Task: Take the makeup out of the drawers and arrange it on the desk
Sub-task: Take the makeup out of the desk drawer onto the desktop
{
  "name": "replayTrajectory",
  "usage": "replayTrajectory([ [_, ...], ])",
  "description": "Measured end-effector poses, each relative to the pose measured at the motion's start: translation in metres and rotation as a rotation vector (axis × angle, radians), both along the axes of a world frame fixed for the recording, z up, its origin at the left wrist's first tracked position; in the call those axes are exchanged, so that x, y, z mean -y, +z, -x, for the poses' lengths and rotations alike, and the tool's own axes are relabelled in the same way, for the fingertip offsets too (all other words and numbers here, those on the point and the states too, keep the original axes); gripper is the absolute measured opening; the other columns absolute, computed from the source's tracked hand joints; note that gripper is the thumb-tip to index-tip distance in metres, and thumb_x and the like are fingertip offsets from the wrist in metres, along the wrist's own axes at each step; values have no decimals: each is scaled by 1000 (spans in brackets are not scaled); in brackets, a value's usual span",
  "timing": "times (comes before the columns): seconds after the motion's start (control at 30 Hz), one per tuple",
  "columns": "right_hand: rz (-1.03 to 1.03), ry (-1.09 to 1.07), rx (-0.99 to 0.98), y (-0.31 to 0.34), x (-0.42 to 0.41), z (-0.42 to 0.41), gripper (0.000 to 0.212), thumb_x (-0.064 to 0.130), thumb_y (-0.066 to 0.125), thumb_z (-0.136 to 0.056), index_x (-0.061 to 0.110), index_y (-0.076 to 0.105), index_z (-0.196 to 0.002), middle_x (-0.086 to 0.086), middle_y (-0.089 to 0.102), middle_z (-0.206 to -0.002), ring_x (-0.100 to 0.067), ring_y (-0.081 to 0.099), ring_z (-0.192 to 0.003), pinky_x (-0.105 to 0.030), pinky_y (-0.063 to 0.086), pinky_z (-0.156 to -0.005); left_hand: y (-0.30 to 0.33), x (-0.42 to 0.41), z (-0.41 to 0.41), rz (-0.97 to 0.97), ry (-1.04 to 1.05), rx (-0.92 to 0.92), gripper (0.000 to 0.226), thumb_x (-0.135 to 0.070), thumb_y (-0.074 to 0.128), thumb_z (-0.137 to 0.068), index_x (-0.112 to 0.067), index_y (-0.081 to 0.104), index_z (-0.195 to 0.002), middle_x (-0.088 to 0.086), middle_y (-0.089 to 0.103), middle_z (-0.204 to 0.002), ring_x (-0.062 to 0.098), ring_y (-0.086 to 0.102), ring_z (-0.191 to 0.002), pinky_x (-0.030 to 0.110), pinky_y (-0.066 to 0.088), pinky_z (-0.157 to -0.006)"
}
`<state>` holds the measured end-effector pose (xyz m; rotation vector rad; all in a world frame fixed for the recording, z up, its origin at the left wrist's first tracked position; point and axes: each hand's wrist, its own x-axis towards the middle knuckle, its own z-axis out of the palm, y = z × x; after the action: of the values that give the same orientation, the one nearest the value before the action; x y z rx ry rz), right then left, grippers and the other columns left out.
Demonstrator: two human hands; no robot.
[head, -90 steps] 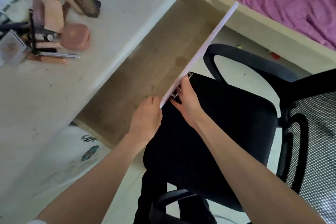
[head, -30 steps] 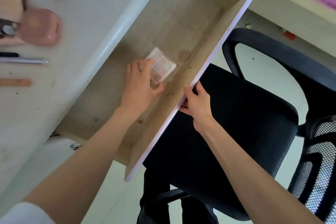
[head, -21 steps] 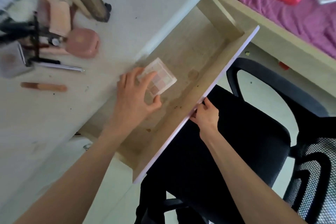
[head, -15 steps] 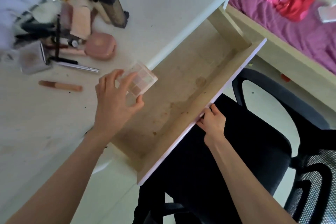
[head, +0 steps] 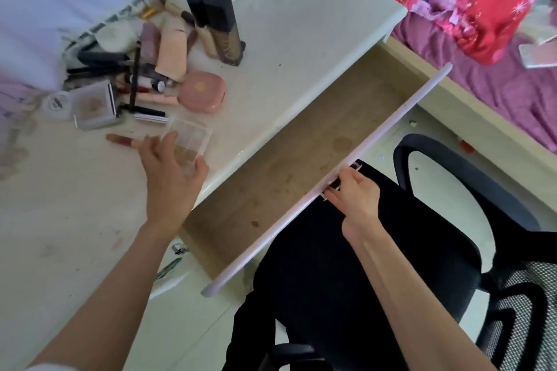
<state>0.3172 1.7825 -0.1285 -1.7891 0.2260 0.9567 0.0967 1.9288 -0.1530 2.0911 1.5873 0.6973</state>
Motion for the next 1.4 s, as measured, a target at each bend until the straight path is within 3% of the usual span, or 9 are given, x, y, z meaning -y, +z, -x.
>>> replayTrajectory([
  [0.2,-37,20,20,3,-30,7,21,15,48,-95,8,64,-84,-2,60,-77,-21,66,-90,-23,56,-74,4,-18,7,-10,-26,147,55,-16,65,-76,-18,40,-125,17,29,-130,23,38,-117,-2,25,-88],
  [0.43,-143,75,-91,15,-97,25,23,21,44,-95,26,57,-77,2,55,-77,-18,66,-95,-34,49,-92,18,0,44,-97,170,-45,57,-24,62,-75,-7,44,-126,23,42,-123,34,37,-115,32,32,-96],
  [0.6,-149,73,-98,13,-102,41,31,24,37,-97,21,54,-124,4,52,-127,-14,59,-108,-36,40,-103,16,12,83,-65,227,-284,56,-38,54,-73,-6,52,-119,22,50,-115,40,42,-107,49,36,-86],
  [0.7,-158,84,-112,16,-104,48,37,18,36,-97,17,49,-131,-1,54,-119,-19,51,-122,-32,38,-107,11,9,87,1,221,-322,50,-32,67,-75,-6,55,-116,22,51,-117,40,43,-105,50,38,-83],
  [0.87,-151,158,-156,-1,-105,71,23,2,33,-99,10,39,-120,6,41,-95,7,46,-67,-20,42,-84,9,-10,73,46,189,-325,53,-40,63,-82,-8,51,-122,21,44,-131,39,38,-113,48,33,-90],
  [1.0,-112,293,-80,4,-104,81,49,21,34,-101,16,19,-147,-1,33,-142,-12,35,-128,-34,30,-111,9,-24,64,66,167,-401,57,-46,56,-85,-11,45,-129,20,38,-139,39,37,-115,47,32,-92],
  [1.1,-46,419,-31,8,-103,79,51,28,36,-99,15,21,-145,-3,36,-137,-18,36,-126,-44,29,-111,14,-28,65,146,103,-458,59,-47,48,-87,-18,34,-137,16,25,-148,37,32,-121,48,30,-97],
  [1.23,33,674,176,27,-87,82,27,30,42,-98,16,38,-121,5,48,-113,-9,49,-94,-22,41,-79,28,-21,79,251,-55,-534,66,-49,38,-92,-23,13,-146,11,4,-155,34,19,-135,46,26,-105],
  [1.4,6,1031,644,67,-54,88,57,27,40,-99,12,16,-148,-5,15,-157,-19,16,-143,-32,18,-113,79,14,96,212,-52,-478,64,-52,30,-93,-23,12,-147,9,7,-156,26,10,-142,41,13,-113],
])
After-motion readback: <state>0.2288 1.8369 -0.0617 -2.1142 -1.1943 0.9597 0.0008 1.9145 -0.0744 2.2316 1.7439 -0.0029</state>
